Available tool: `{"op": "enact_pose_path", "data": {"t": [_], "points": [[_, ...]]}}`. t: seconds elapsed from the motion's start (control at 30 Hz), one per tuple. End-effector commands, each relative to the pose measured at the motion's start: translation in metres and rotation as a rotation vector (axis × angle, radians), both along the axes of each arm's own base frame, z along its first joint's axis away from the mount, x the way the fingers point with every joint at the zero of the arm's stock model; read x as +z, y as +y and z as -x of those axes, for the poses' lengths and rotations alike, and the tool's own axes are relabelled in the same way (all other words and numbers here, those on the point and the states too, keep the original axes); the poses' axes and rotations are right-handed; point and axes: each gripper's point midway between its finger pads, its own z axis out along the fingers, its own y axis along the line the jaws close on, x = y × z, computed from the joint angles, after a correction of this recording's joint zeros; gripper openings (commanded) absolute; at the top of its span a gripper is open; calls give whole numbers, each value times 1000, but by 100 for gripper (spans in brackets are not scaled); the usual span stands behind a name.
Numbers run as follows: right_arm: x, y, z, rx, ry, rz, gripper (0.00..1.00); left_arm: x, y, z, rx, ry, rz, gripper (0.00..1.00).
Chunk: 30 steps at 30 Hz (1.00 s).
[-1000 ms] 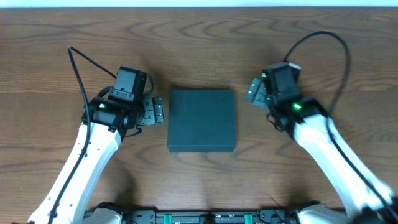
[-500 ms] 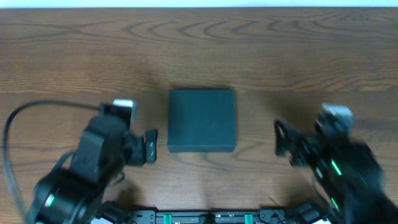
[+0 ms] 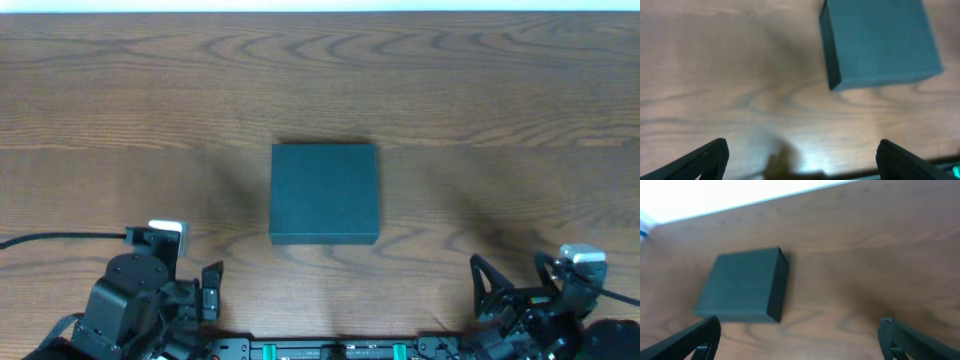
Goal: Pack container
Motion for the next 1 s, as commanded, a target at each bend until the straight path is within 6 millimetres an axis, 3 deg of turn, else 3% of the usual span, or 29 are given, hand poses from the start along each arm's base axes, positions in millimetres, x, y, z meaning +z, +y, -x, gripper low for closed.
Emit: {"op": "enact_pose_path", "data": {"t": [0.0, 0.67, 0.8, 0.97], "points": [[-8, 0, 4, 19, 33, 26, 99, 3, 3, 2, -4, -5, -11, 95], [-13, -1, 7, 22, 54, 35, 99, -1, 4, 6, -7, 15, -19, 95], [5, -5, -15, -37, -66, 49, 99, -1, 4, 6, -7, 15, -19, 95], [-43, -11, -31, -79, 1, 138, 99, -1, 4, 6, -6, 15, -18, 95]]}}
